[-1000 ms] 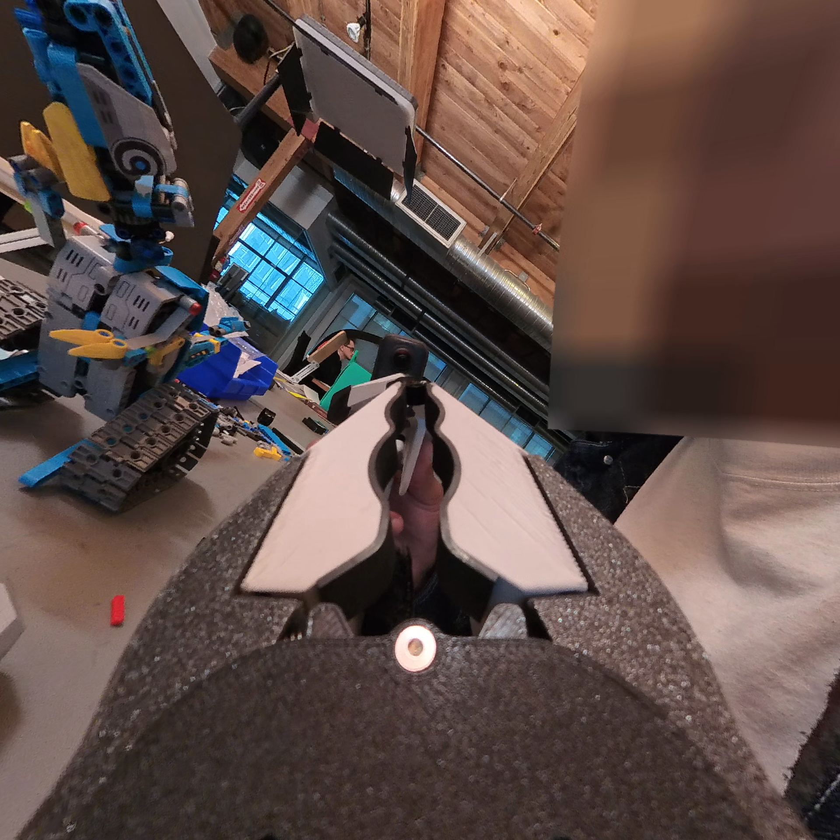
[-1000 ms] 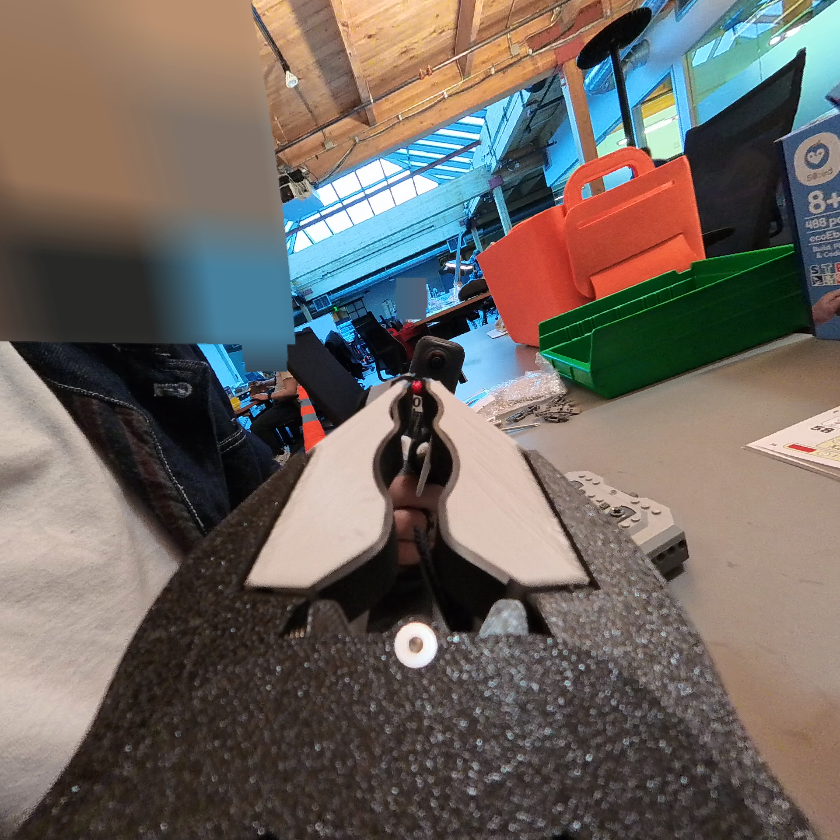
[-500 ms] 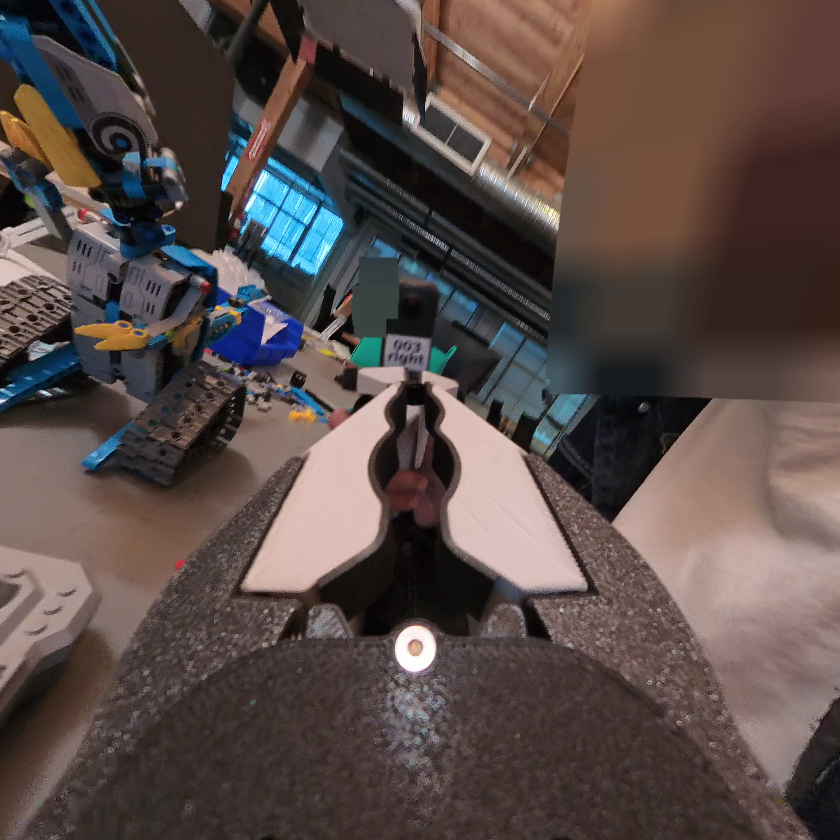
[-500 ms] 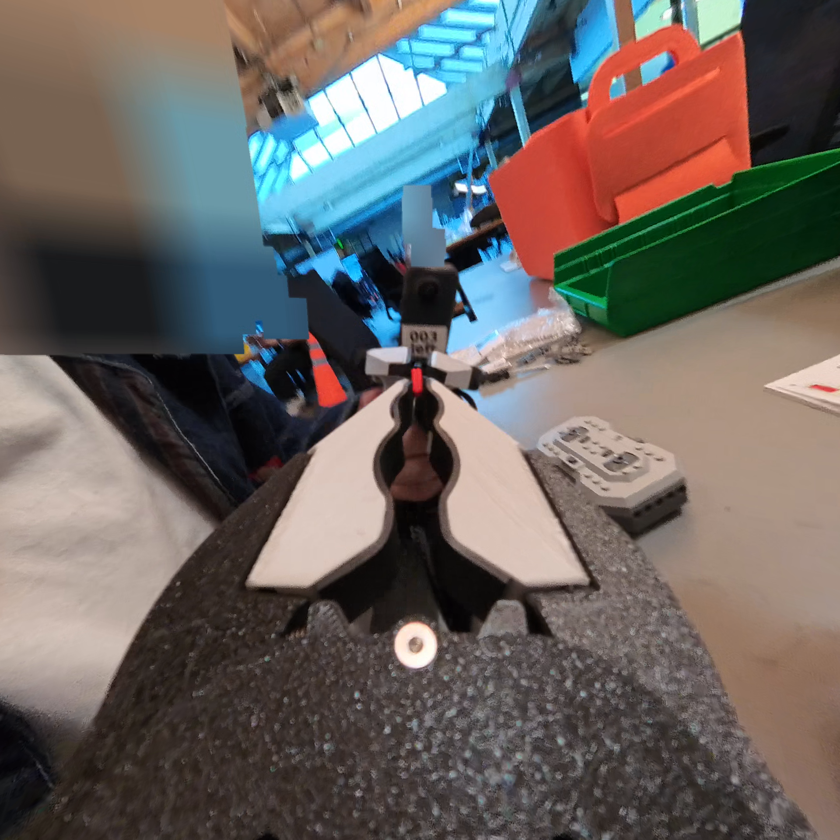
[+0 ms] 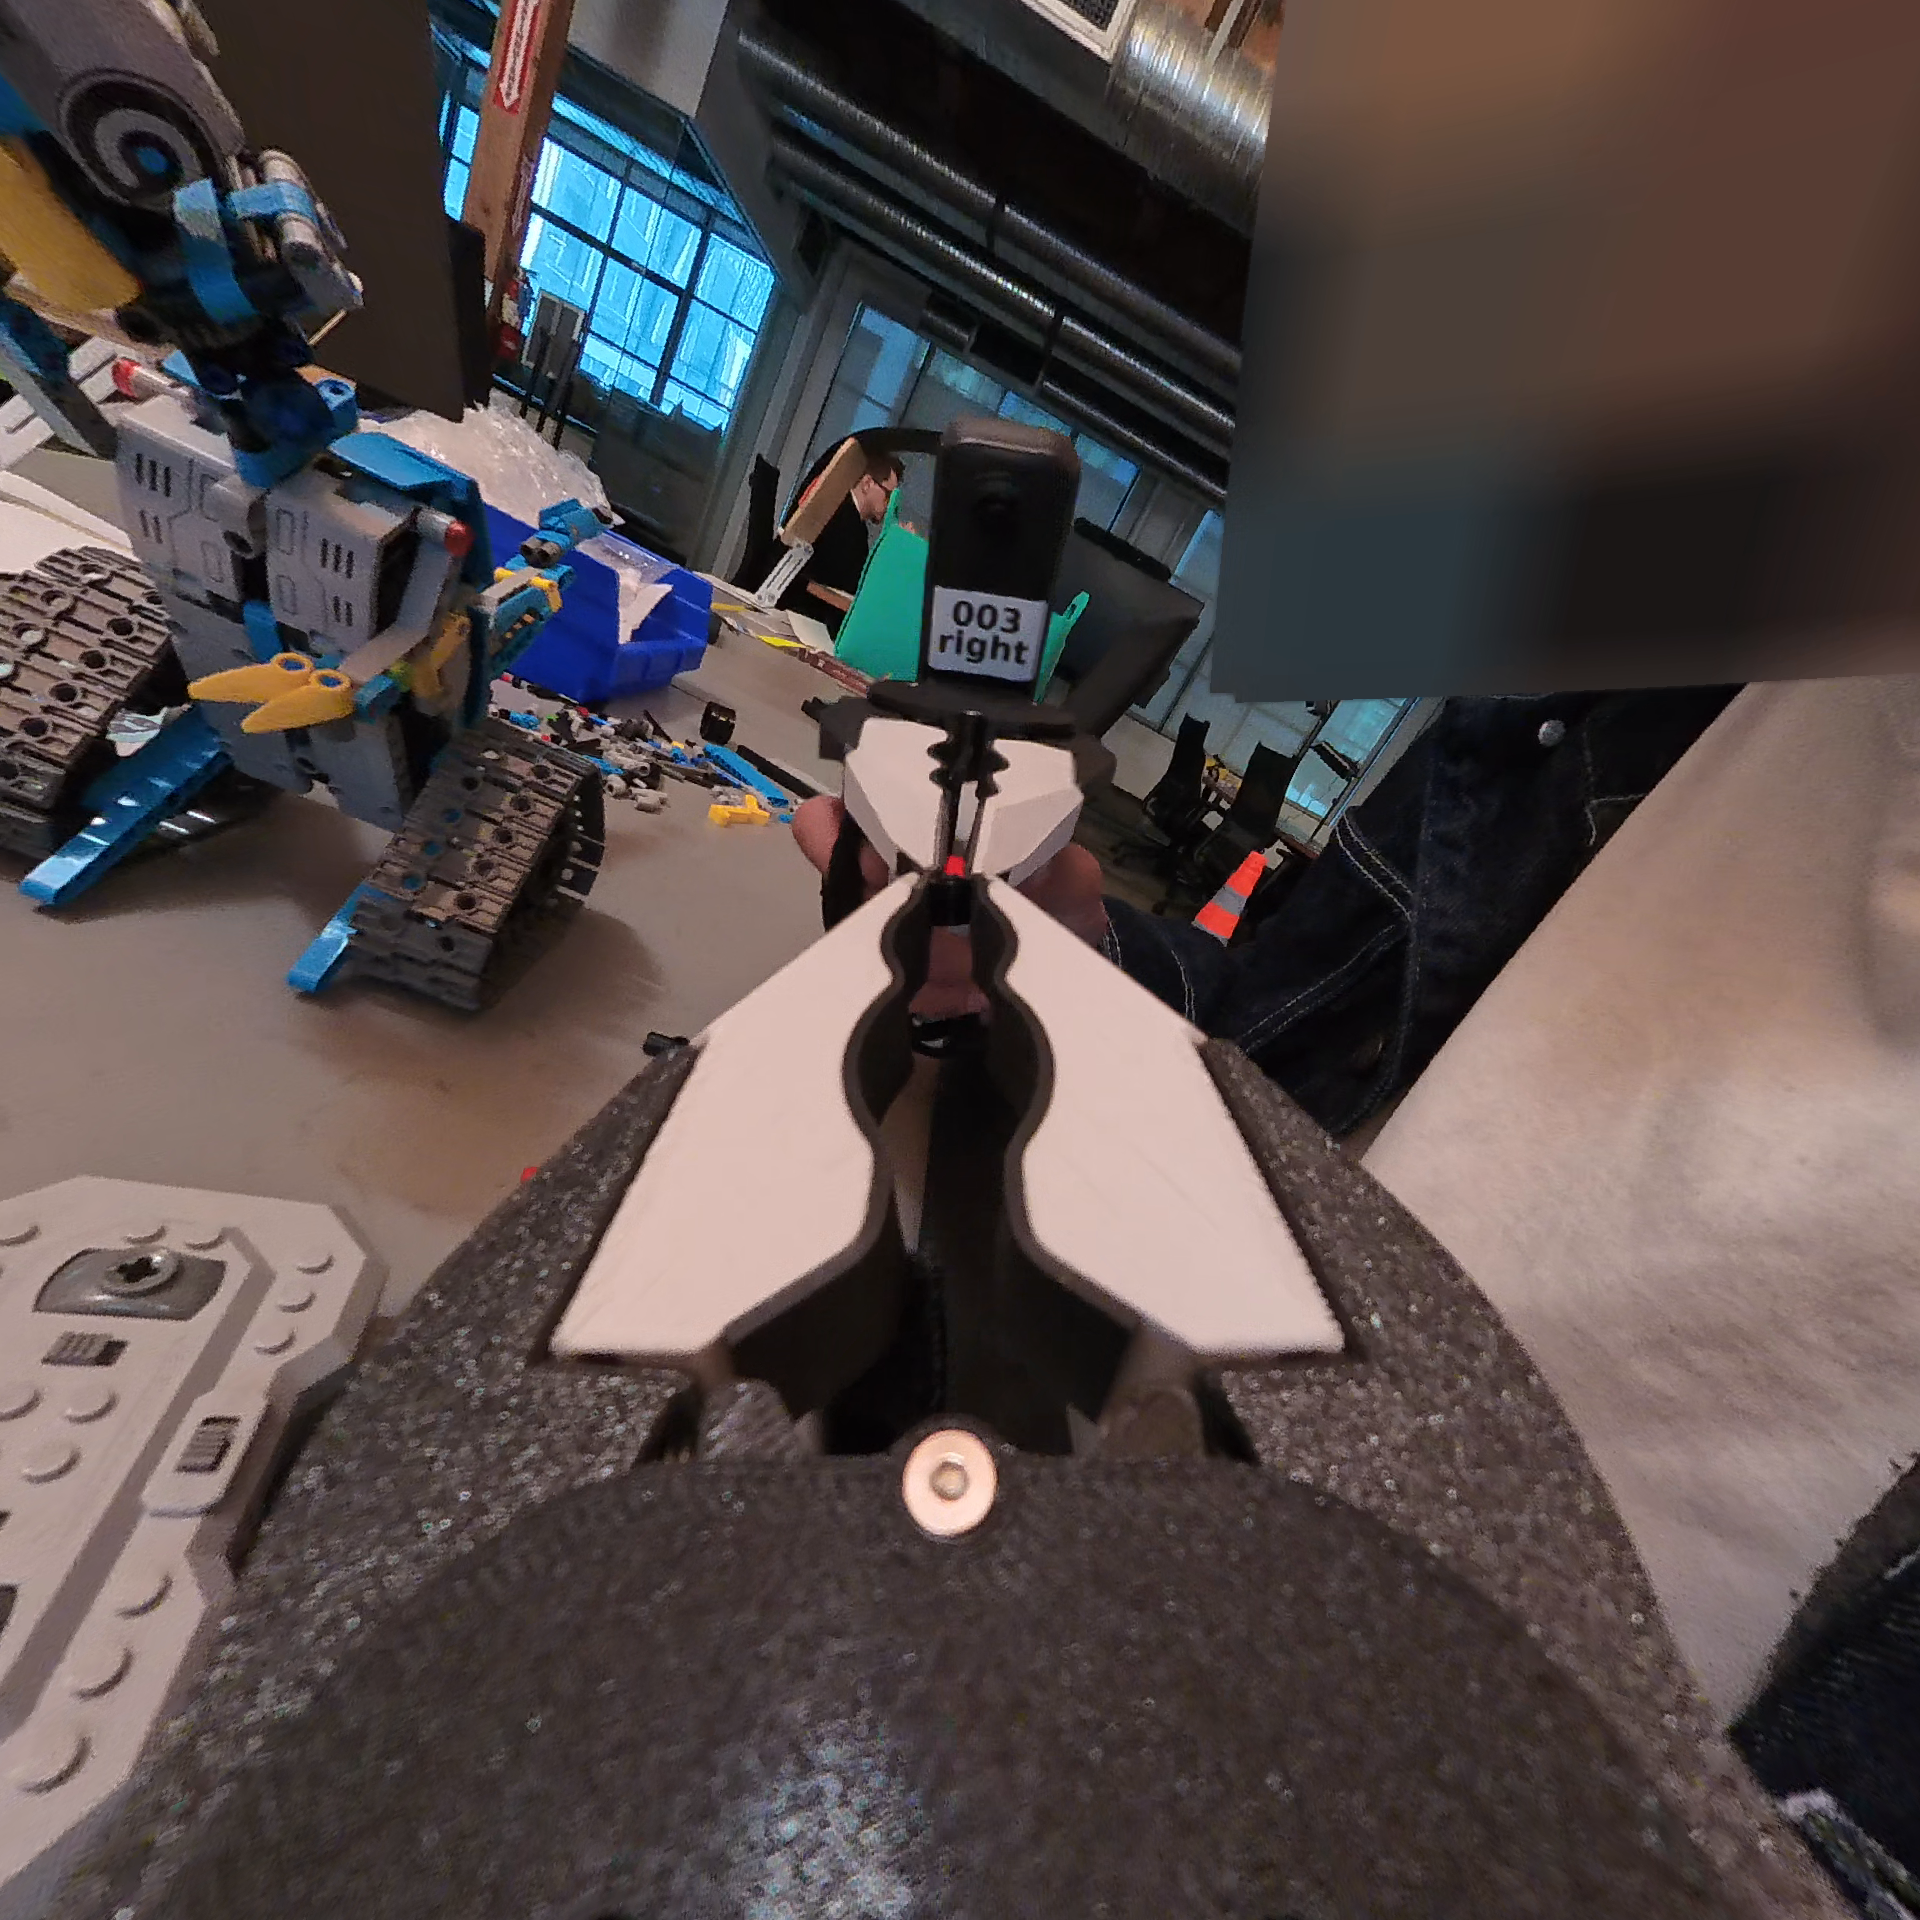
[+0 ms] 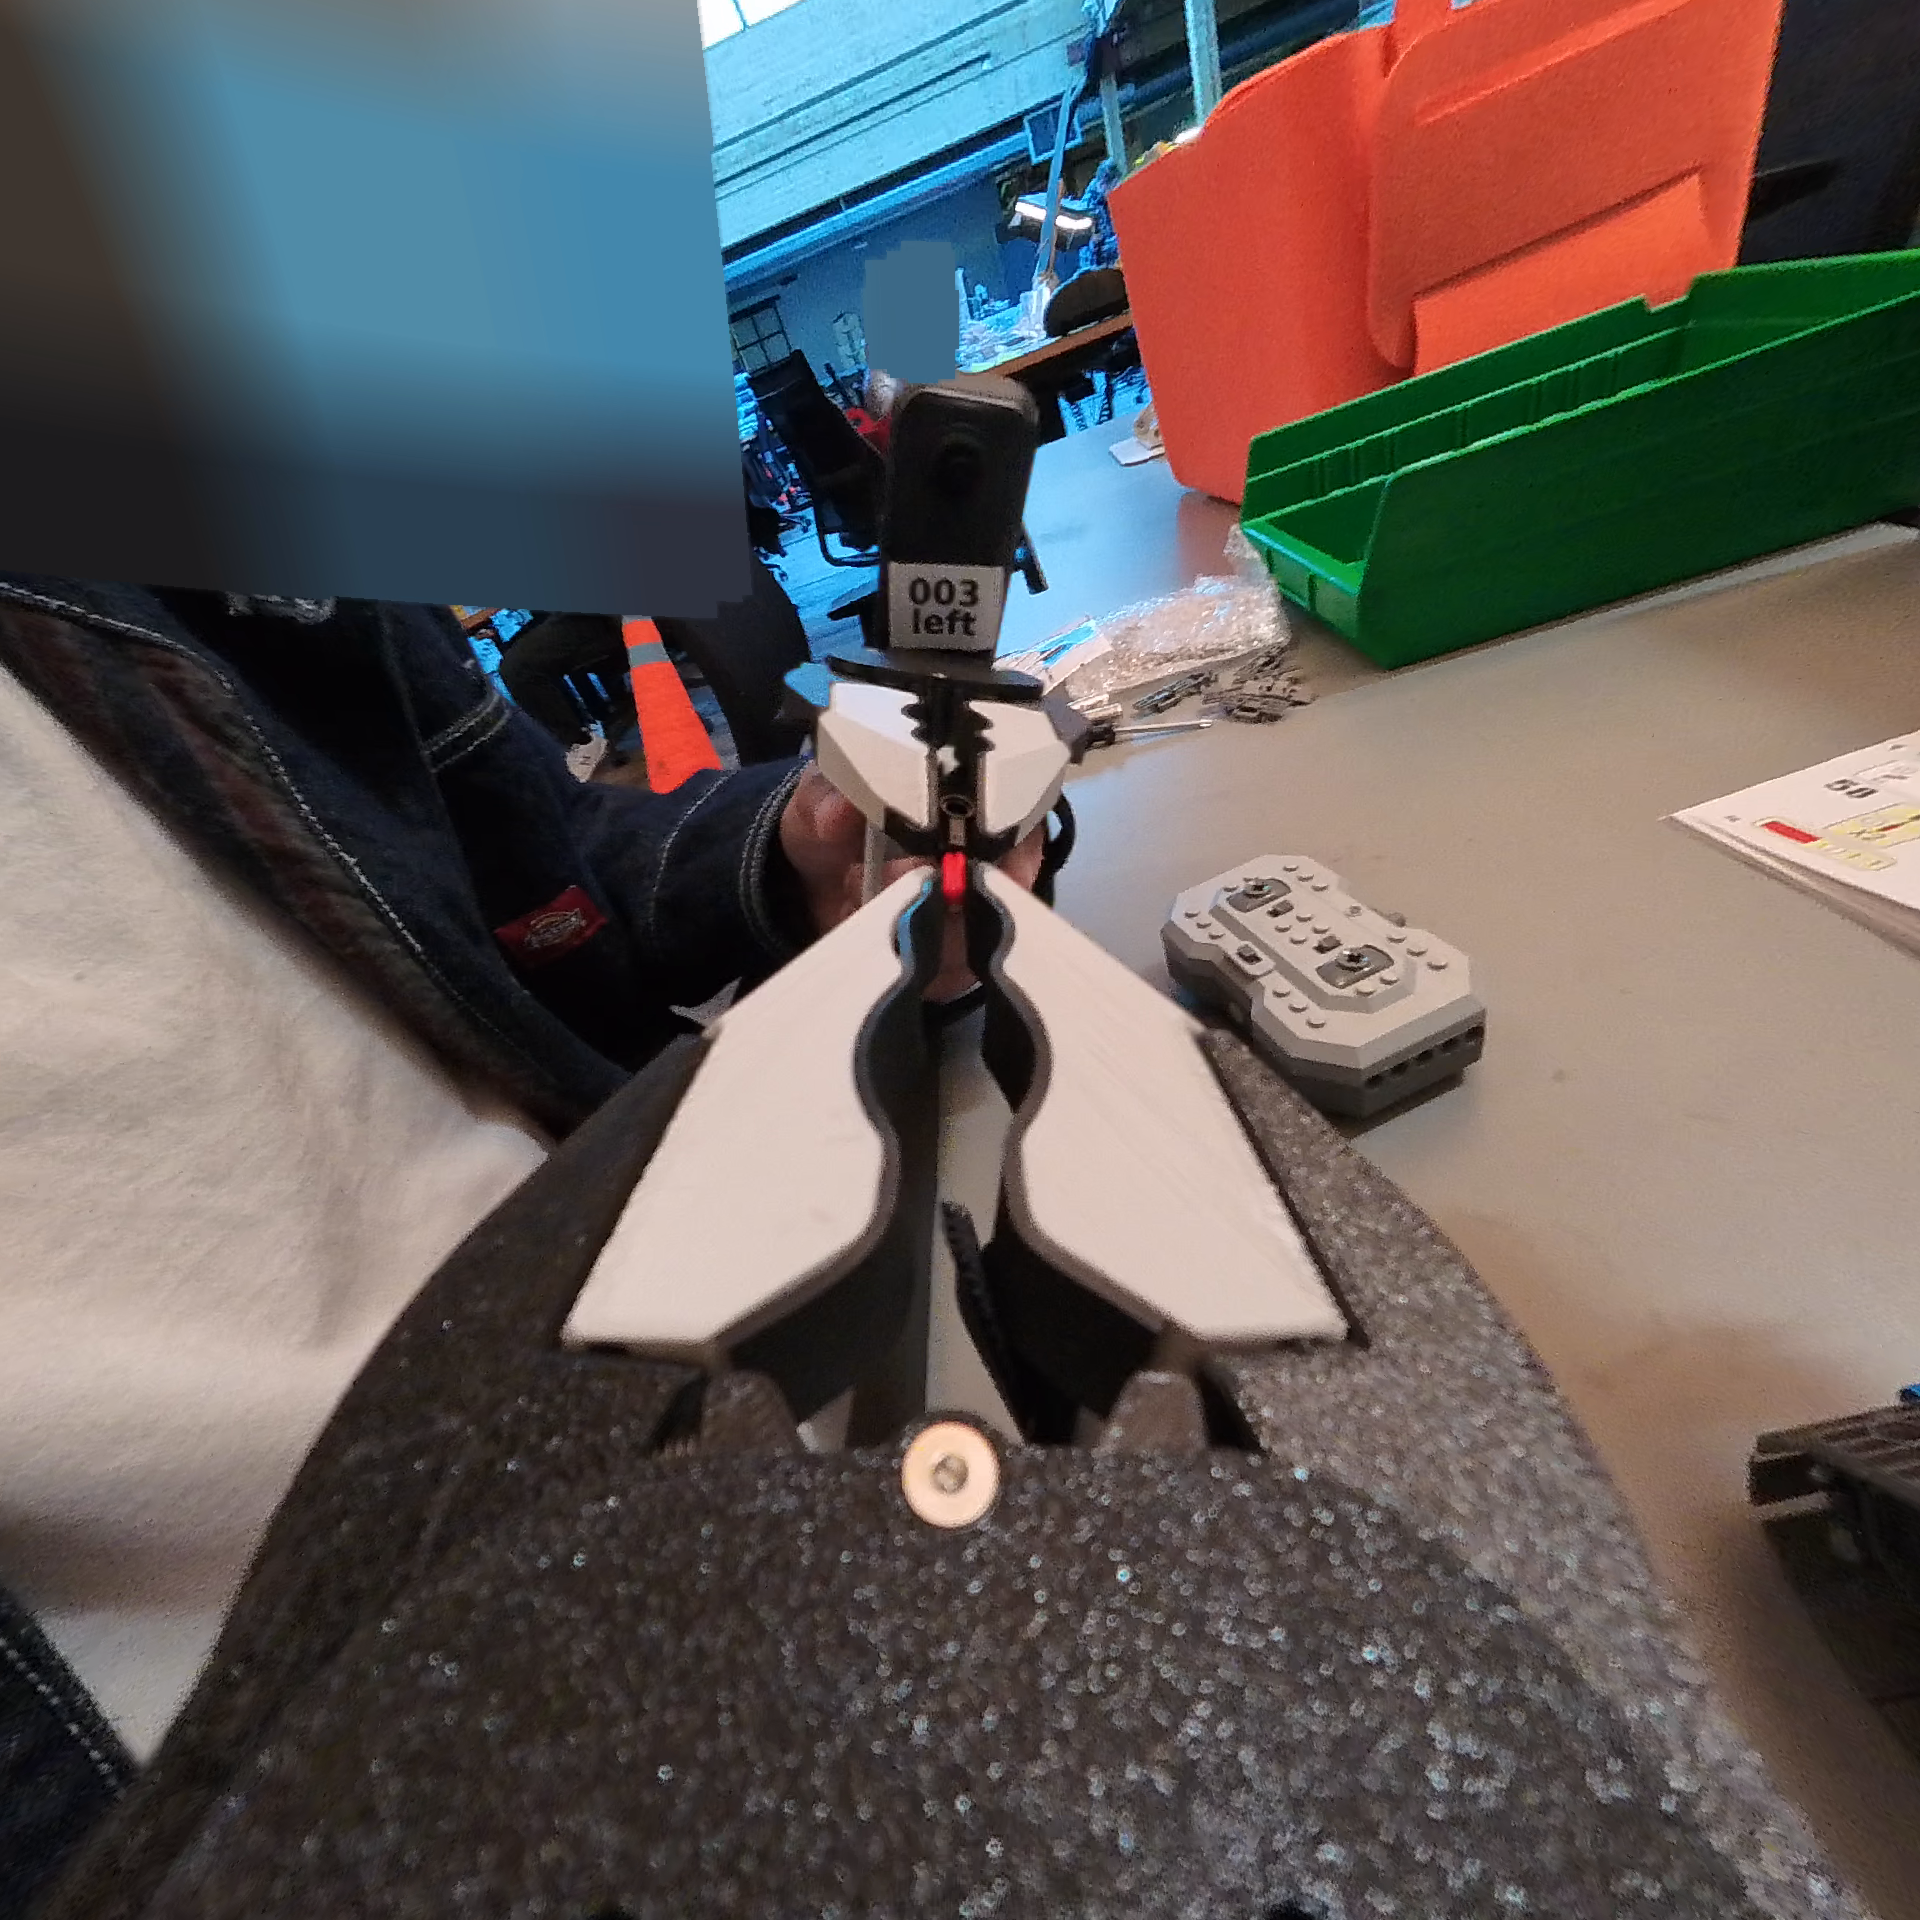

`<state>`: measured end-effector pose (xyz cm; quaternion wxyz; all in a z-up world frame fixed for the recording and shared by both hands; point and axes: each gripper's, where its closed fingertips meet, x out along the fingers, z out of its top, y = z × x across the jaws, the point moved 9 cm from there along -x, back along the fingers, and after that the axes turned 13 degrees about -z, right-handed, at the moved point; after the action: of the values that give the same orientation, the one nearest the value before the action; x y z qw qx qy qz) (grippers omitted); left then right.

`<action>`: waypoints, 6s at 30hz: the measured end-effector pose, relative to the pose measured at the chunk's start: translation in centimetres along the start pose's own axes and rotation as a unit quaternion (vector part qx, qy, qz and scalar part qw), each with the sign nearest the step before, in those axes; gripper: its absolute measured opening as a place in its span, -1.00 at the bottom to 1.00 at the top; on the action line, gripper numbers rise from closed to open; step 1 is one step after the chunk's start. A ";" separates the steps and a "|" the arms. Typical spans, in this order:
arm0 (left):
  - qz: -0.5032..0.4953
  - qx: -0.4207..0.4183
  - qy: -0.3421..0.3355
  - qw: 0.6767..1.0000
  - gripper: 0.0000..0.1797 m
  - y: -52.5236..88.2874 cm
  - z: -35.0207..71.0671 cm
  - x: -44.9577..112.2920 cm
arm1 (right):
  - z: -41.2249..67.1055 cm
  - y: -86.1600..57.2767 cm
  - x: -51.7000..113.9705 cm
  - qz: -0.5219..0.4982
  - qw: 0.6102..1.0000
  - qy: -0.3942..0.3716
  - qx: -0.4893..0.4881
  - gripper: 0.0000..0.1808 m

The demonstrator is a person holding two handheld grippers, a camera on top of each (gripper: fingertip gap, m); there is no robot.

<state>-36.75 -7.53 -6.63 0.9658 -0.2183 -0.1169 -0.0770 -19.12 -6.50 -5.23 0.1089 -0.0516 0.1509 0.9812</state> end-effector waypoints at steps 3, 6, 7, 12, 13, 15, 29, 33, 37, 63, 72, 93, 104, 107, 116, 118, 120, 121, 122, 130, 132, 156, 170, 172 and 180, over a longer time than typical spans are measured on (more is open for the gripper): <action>-0.001 -0.005 -0.016 1.000 -0.95 0.1 0.1 -0.1 | 0.1 0.1 0.1 -0.012 1.000 -0.011 -0.005 -0.99; -0.008 -0.016 -0.042 0.999 -0.94 0.1 0.3 0.1 | 0.3 0.1 0.1 -0.006 0.999 -0.035 0.017 -0.98; -0.004 -0.017 -0.045 0.999 -0.95 0.1 0.3 0.0 | 0.3 0.0 0.1 -0.012 0.999 -0.035 0.017 -0.98; -0.016 -0.039 -0.089 0.995 -0.94 0.1 0.4 0.3 | 0.8 0.2 0.0 -0.025 0.997 -0.065 0.014 -0.98; -0.016 -0.039 -0.086 0.995 -0.94 0.2 0.4 0.3 | 0.7 0.3 -0.1 -0.028 0.998 -0.061 0.007 -0.98; -0.024 -0.043 -0.084 0.995 -0.94 0.1 0.4 0.4 | 0.8 0.5 -0.2 -0.030 0.998 -0.062 -0.006 -0.98; -0.024 -0.036 -0.097 0.994 -0.94 0.1 0.5 0.9 | 0.8 0.0 -0.1 -0.010 0.996 -0.082 0.044 -0.97; 0.012 0.015 -0.007 1.000 -0.95 0.2 0.1 0.8 | 0.1 -0.2 0.0 -0.022 1.000 0.013 -0.013 -0.98; 0.011 0.079 0.106 0.991 -0.95 -0.6 -1.0 3.0 | -1.9 0.7 1.7 -0.034 0.990 0.106 -0.085 -0.97; 0.139 0.101 0.120 0.978 -0.94 1.9 -1.2 0.4 | -7.1 -3.6 0.1 -0.194 0.904 0.310 -0.222 -0.96; 0.140 0.091 0.123 0.978 -0.94 2.1 -1.4 0.2 | -7.0 -4.4 -1.1 -0.161 0.922 0.320 -0.146 -0.89; 0.162 0.077 0.121 0.976 -0.94 2.7 -1.4 0.0 | -1.6 -2.6 -0.6 -0.122 0.991 0.056 -0.019 -0.97; 0.193 0.108 0.131 0.966 -0.94 2.7 -1.3 0.1 | -2.0 -2.2 1.2 -0.130 0.989 0.063 0.005 -0.97; 0.201 0.118 0.135 0.963 -0.94 2.6 -1.3 0.2 | -2.2 -2.3 1.5 -0.129 0.989 0.070 0.007 -0.97; 0.271 0.217 0.209 0.914 -0.95 2.4 -2.0 1.1 | -2.9 -3.4 1.8 -0.118 0.985 0.087 0.095 -0.97; 0.285 0.269 0.254 0.884 -0.95 2.3 -2.6 1.6 | -3.4 -3.8 1.7 -0.106 0.982 0.102 0.122 -0.97; 0.285 0.315 0.299 0.855 -0.95 2.2 -3.1 2.1 | -3.9 -4.1 1.5 -0.093 0.978 0.120 0.140 -0.97; 0.280 0.333 0.320 0.842 -0.95 2.1 -3.4 2.3 | -4.1 -4.2 1.5 -0.091 0.977 0.132 0.139 -0.97; 0.274 0.357 0.344 0.824 -0.95 2.1 -3.6 2.4 | -4.2 -4.1 1.4 -0.092 0.977 0.141 0.132 -0.97; 0.172 0.505 0.476 0.699 -0.95 1.4 -2.5 3.5 | -4.5 -4.5 1.0 -0.032 0.972 0.132 0.193 -0.97; 0.141 0.511 0.478 0.701 -0.95 1.2 -1.8 3.7 | -4.6 -4.6 0.7 0.007 0.965 0.116 0.234 -0.98; 0.180 0.345 0.215 0.896 -0.95 0.5 2.6 3.6 | -0.3 -3.8 -2.8 0.012 0.989 -0.091 0.119 -0.98; 0.024 0.032 -0.165 0.985 -0.95 -1.0 0.0 3.5 | 0.8 -1.0 -2.3 0.025 0.991 -0.125 0.046 -0.99; 0.024 0.032 -0.164 0.986 -0.95 -1.0 0.0 3.5 | 0.9 -1.1 -2.4 0.035 0.990 -0.127 0.053 -0.98; 0.022 0.029 -0.157 0.987 -0.95 -0.8 -0.1 3.5 | 1.1 -1.0 -2.4 0.038 0.989 -0.131 0.053 -0.98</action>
<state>-33.49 -8.64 -5.45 0.9429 -0.2017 -0.2646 -0.0175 -16.65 -5.73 -4.19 0.0930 0.0888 0.1888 0.9736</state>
